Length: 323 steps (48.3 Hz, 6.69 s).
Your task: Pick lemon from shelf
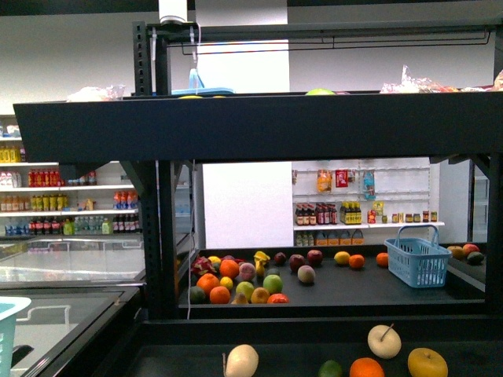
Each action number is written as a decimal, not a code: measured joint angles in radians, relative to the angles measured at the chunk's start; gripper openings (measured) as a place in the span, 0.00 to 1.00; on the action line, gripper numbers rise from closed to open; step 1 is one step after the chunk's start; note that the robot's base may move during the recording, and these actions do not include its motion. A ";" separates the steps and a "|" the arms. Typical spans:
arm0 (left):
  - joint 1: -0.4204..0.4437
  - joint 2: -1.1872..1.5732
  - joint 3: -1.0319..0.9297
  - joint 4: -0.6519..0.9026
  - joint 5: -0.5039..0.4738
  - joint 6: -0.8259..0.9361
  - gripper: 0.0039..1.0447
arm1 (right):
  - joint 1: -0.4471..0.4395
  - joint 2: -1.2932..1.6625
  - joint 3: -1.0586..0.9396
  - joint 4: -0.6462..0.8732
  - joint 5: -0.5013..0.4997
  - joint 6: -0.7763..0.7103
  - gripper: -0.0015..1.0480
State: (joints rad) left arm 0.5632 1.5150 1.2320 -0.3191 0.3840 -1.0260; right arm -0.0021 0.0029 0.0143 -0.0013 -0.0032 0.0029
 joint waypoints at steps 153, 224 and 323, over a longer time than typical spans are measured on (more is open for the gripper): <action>-0.809 0.120 0.191 0.016 -0.092 0.596 0.21 | -0.095 0.882 0.283 0.333 0.077 0.143 0.93; -0.809 0.121 0.191 0.016 -0.093 0.596 0.21 | 0.077 2.596 1.405 0.207 0.012 -0.095 0.93; -0.809 0.121 0.191 0.016 -0.093 0.596 0.21 | 0.282 1.847 1.571 -0.180 -0.254 0.090 0.53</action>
State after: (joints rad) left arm -0.2462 1.6356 1.4227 -0.3027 0.2913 -0.4297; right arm 0.2798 1.8496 1.5848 -0.1810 -0.2573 0.0929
